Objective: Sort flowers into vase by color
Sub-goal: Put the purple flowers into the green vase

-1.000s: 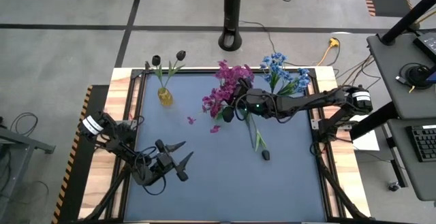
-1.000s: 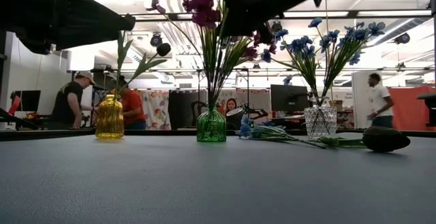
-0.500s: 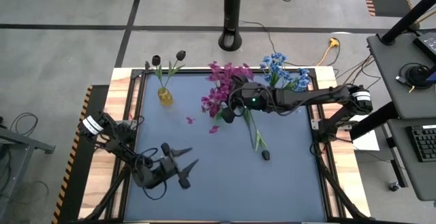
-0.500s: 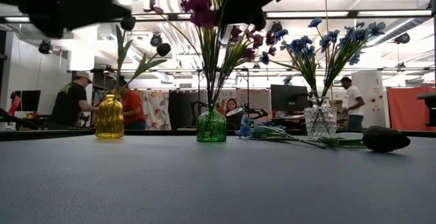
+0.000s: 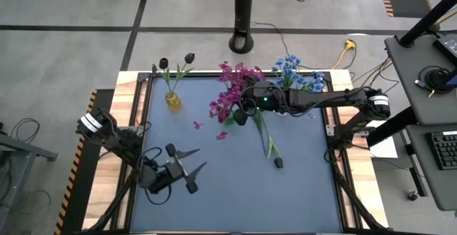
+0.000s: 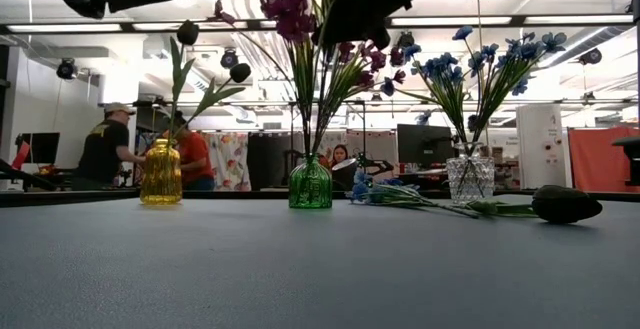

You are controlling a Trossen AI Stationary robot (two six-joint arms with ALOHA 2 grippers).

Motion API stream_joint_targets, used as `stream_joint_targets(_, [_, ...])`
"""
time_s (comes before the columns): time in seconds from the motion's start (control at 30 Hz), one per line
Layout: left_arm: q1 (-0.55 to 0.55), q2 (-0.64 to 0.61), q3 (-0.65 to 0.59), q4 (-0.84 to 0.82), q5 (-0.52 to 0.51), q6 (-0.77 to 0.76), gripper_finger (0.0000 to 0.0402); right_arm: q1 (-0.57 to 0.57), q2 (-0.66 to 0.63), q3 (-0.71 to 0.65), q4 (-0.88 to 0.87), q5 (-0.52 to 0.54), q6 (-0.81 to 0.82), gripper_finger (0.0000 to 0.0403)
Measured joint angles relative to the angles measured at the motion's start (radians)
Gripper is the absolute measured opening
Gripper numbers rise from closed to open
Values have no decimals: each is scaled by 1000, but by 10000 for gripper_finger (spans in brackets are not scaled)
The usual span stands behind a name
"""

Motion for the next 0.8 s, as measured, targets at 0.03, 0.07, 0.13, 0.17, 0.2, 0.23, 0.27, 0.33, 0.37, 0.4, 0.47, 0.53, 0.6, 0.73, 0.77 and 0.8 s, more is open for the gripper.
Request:
stream_joint_targets(0.03, [2,-6,-2,-3,-5,20,227,-4,0,0,0,0,-1,22])
stream_joint_targets(0.07, [5,-10,-4,-2,-15,34,227,-5,2,0,-1,-1,-1,22])
stream_joint_targets(0.13, [14,-15,-5,-1,-36,58,227,-9,5,0,1,-1,-2,22])
stream_joint_targets(0.17, [17,-16,-6,-2,-44,72,227,-10,5,0,2,-1,-7,22])
stream_joint_targets(0.2, [22,-17,-7,-2,-50,85,227,-10,5,0,4,-1,-8,22])
stream_joint_targets(0.23, [27,-18,-7,-2,-55,96,227,-10,5,0,7,0,-10,22])
stream_joint_targets(0.27, [32,-21,-9,-1,-56,104,227,-12,5,0,14,-1,-17,22])
stream_joint_targets(0.33, [41,-23,-13,-1,-57,108,227,-16,5,0,31,-1,-24,22])
stream_joint_targets(0.37, [46,-23,-16,-1,-57,109,227,-19,5,0,38,-1,-26,22])
stream_joint_targets(0.4, [49,-23,-20,-1,-57,107,227,-22,5,0,41,-1,-26,22])
stream_joint_targets(0.47, [54,-23,-27,-1,-58,94,227,-25,5,0,41,-1,-18,22])
stream_joint_targets(0.53, [56,-22,-38,-1,-59,79,227,-26,6,-1,41,-6,-9,22])
stream_joint_targets(0.6, [57,-22,-47,-1,-71,67,227,-26,6,-2,41,-10,3,22])
stream_joint_targets(0.73, [60,-22,-54,0,-99,61,227,-25,13,-10,42,-12,12,22])
stream_joint_targets(0.77, [61,-22,-54,1,-100,61,227,-25,18,-11,42,-12,21,22])
stream_joint_targets(0.8, [61,-22,-54,1,-99,62,227,-25,23,-11,46,-12,25,22])
